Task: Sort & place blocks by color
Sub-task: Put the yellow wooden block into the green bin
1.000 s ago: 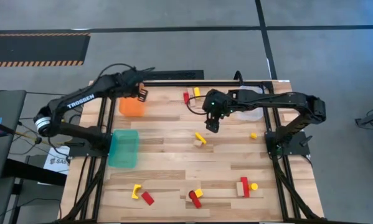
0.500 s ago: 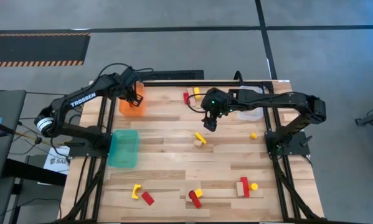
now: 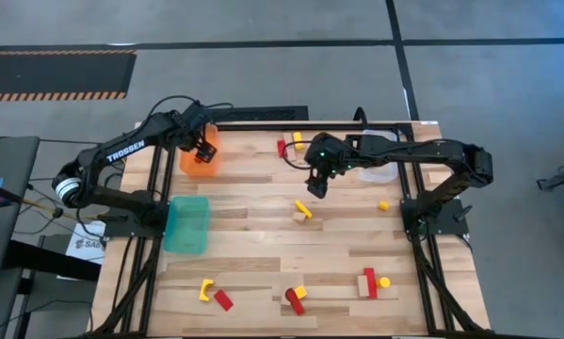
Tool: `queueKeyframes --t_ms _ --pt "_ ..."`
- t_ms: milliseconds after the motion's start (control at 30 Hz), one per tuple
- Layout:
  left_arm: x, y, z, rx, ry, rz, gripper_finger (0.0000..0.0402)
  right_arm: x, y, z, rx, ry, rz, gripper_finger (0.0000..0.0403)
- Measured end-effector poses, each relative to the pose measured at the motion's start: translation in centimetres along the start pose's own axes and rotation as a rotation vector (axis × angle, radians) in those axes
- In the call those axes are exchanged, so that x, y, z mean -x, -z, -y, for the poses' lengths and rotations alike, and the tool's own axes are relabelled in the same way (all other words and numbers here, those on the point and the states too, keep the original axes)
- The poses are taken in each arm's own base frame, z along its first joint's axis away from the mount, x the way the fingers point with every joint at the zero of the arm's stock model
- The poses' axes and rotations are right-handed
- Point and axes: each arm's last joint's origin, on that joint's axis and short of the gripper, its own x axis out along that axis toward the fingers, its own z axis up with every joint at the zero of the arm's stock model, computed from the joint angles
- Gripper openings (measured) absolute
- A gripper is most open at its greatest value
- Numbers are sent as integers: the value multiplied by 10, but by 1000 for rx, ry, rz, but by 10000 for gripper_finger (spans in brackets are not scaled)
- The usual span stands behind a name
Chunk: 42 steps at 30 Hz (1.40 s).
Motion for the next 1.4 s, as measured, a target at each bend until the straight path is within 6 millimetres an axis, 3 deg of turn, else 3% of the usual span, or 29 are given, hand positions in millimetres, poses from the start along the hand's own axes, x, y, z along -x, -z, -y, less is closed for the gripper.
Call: queueKeyframes --t_ms 133,300,467,633,1000,1267,1400 --pt "2 -4 13 -57 193 36 290 0 8 -3 -60 8 -72 303" --pt "15 -13 48 -222 477 202 277 3 27 -17 -149 35 -238 303" --pt "27 -12 86 -381 605 403 263 11 51 -46 -203 57 -408 303" --pt "28 -3 109 -497 725 508 249 25 81 -81 -259 18 -629 303" --pt "11 8 116 -511 807 559 228 49 130 -143 -572 52 -896 303" --pt "16 5 118 -553 877 616 228 34 182 -168 -735 74 -992 303" --pt "16 4 118 -554 883 622 228 26 202 -168 -781 114 -985 303"
